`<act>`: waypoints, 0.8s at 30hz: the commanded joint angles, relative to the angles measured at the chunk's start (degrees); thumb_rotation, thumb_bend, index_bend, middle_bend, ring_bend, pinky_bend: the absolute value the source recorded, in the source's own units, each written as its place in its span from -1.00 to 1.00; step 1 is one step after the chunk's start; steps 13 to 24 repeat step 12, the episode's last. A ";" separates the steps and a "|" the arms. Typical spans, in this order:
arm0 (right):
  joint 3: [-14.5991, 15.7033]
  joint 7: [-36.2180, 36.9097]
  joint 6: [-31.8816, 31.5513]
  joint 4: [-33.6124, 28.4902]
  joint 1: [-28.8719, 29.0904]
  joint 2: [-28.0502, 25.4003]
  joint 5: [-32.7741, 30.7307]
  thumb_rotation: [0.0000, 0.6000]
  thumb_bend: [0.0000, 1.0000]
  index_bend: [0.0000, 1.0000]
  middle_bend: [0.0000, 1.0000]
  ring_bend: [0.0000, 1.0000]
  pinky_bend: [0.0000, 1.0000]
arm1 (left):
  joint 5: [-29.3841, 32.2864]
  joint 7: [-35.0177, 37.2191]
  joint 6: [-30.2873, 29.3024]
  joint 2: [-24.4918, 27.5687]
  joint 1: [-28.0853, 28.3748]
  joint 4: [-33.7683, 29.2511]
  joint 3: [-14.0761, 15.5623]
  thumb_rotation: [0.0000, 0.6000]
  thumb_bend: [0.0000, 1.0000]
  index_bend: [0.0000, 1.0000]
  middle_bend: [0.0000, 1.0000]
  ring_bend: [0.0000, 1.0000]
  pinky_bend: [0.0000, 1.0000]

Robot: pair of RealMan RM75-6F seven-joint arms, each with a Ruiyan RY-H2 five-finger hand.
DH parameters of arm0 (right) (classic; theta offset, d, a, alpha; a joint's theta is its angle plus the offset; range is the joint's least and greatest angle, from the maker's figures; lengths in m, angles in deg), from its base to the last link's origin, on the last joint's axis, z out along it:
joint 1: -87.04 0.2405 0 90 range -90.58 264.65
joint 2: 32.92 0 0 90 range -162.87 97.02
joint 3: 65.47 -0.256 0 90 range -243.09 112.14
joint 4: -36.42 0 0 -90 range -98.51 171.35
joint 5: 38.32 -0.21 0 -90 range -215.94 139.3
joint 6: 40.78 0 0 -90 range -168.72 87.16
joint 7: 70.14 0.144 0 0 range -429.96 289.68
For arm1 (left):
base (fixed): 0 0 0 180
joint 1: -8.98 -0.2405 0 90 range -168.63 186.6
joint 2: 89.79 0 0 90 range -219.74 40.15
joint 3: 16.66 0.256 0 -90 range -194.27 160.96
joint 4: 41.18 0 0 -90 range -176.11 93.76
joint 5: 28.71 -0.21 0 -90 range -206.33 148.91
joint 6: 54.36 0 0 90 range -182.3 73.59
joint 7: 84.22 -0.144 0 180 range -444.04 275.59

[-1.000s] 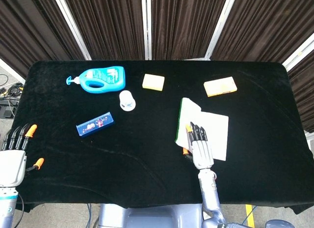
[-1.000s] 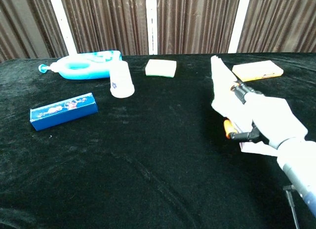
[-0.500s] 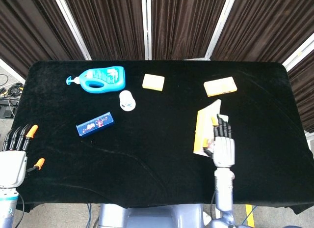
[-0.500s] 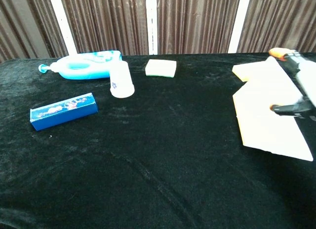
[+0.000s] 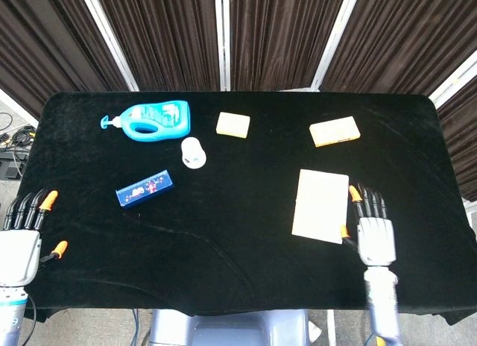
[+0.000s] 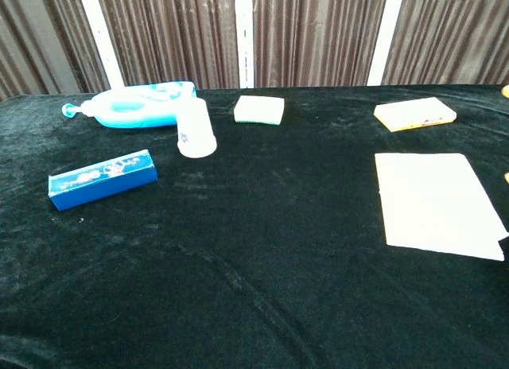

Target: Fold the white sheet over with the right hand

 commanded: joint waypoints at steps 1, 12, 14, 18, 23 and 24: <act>4.61 -2.45 3.83 -4.01 -0.87 -8.90 2.77 1.00 -0.56 -1.00 -1.00 -1.00 -1.00 | -0.30 0.24 -0.14 -0.16 0.06 0.48 0.00 1.00 -0.57 -1.00 -1.00 -1.00 -1.00; 7.16 -0.32 0.33 -4.10 -2.89 -15.29 8.56 1.00 -0.60 -1.00 -1.00 -1.00 -1.00 | -0.89 0.40 0.13 -1.14 0.33 2.18 0.27 1.00 -0.61 -1.00 -1.00 -1.00 -1.00; 7.16 -0.32 0.33 -4.10 -2.89 -15.29 8.56 1.00 -0.60 -1.00 -1.00 -1.00 -1.00 | -0.89 0.40 0.13 -1.14 0.33 2.18 0.27 1.00 -0.61 -1.00 -1.00 -1.00 -1.00; 7.16 -0.32 0.33 -4.10 -2.89 -15.29 8.56 1.00 -0.60 -1.00 -1.00 -1.00 -1.00 | -0.89 0.40 0.13 -1.14 0.33 2.18 0.27 1.00 -0.61 -1.00 -1.00 -1.00 -1.00; 7.16 -0.32 0.33 -4.10 -2.89 -15.29 8.56 1.00 -0.60 -1.00 -1.00 -1.00 -1.00 | -0.89 0.40 0.13 -1.14 0.33 2.18 0.27 1.00 -0.61 -1.00 -1.00 -1.00 -1.00; 7.16 -0.32 0.33 -4.10 -2.89 -15.29 8.56 1.00 -0.60 -1.00 -1.00 -1.00 -1.00 | -0.89 0.40 0.13 -1.14 0.33 2.18 0.27 1.00 -0.61 -1.00 -1.00 -1.00 -1.00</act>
